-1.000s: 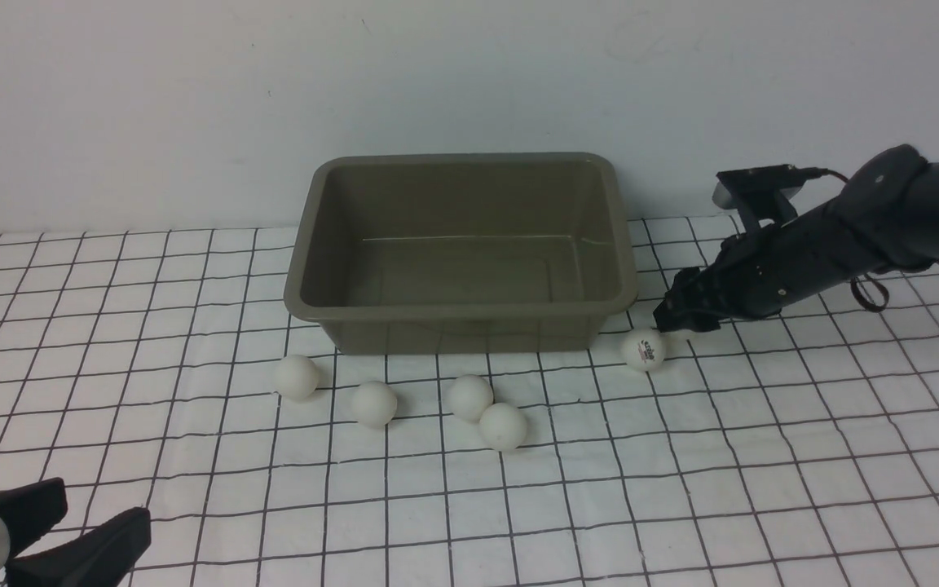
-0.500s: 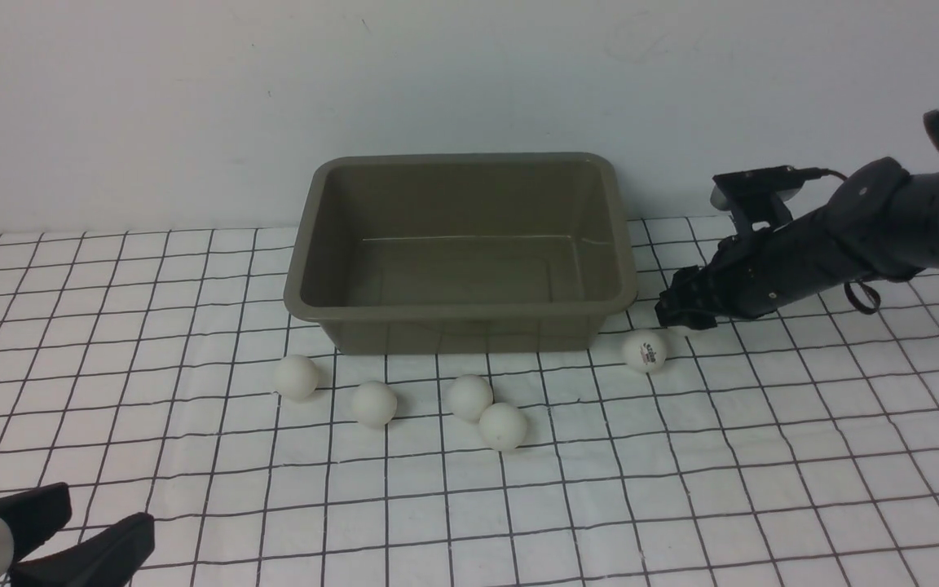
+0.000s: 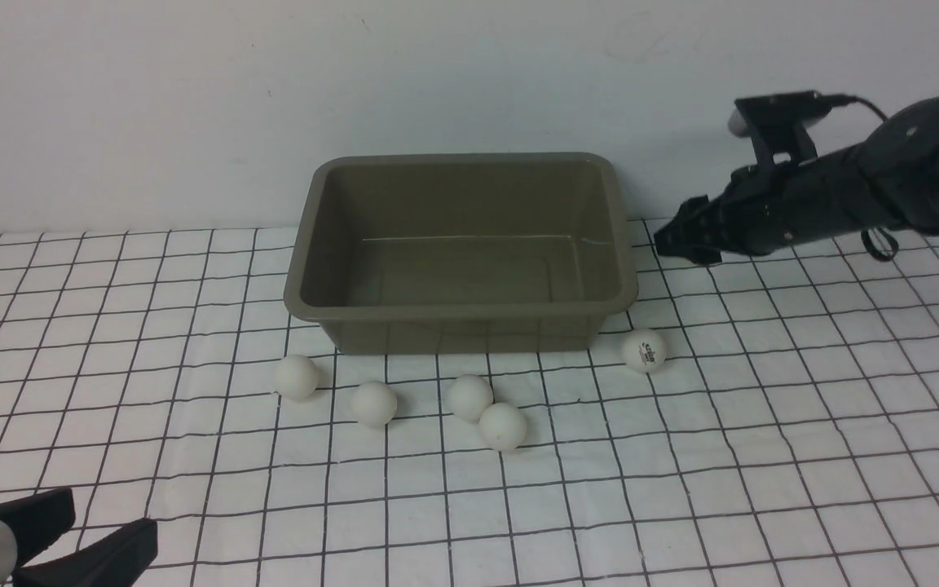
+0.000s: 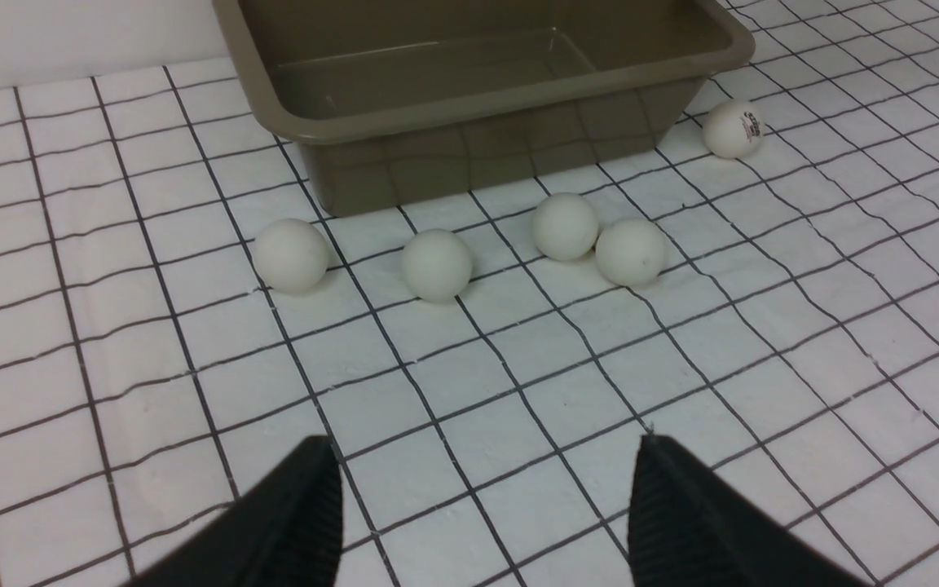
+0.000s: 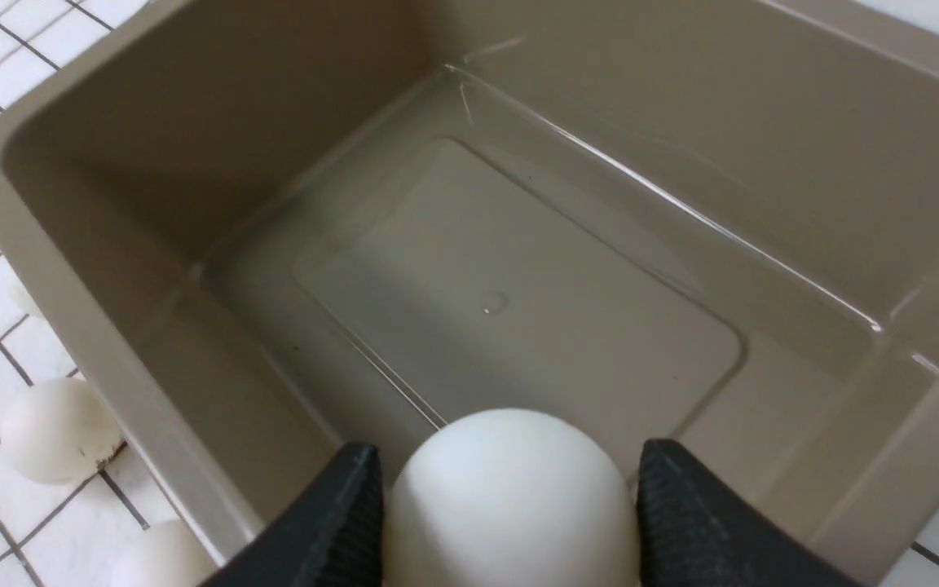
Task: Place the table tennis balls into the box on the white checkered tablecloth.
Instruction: 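Reach for and grasp a ping pong ball on the table, then release the ping pong ball into the bin and lift the gripper away, then reach for and grasp a ping pong ball on the table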
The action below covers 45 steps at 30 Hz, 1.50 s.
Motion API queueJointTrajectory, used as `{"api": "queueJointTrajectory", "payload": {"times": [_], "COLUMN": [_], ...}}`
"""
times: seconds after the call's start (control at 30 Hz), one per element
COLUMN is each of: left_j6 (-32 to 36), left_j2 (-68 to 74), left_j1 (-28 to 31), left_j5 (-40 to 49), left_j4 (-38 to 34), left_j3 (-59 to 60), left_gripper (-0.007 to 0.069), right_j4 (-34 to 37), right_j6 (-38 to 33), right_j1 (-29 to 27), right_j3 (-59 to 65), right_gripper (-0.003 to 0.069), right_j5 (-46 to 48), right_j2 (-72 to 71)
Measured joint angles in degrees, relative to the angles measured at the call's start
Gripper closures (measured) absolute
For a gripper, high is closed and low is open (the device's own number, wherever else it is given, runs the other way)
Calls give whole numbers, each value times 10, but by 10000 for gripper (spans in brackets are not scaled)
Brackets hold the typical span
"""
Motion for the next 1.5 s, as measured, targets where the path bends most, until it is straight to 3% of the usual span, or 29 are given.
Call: {"api": "queueJointTrajectory", "payload": {"times": [0.1, 0.27, 0.5, 0.7, 0.9, 1.07, 1.5], "left_j6": [0, 0, 0, 0, 0, 0, 1], "left_j2": [0, 0, 0, 0, 0, 0, 0], "left_j1": [0, 0, 0, 0, 0, 0, 0], "left_j5": [9, 13, 15, 16, 16, 16, 18], "left_j4": [0, 0, 0, 0, 0, 0, 0], "left_j3": [0, 0, 0, 0, 0, 0, 0], "left_gripper": [195, 195, 195, 195, 195, 195, 195], "right_j4": [3, 4, -22, -142, -245, -313, -428], "right_j6": [-4, -9, 4, 105, 207, 268, 323], "right_j1": [1, -4, -52, -107, -118, -102, 6], "right_j3": [0, 0, 0, 0, 0, 1, 16], "right_gripper": [278, 165, 157, 180, 186, 185, 185], "right_j5": [0, -13, -20, 12, 80, 127, 95], "right_j2": [1, -4, -58, -119, -143, -146, -71]}}
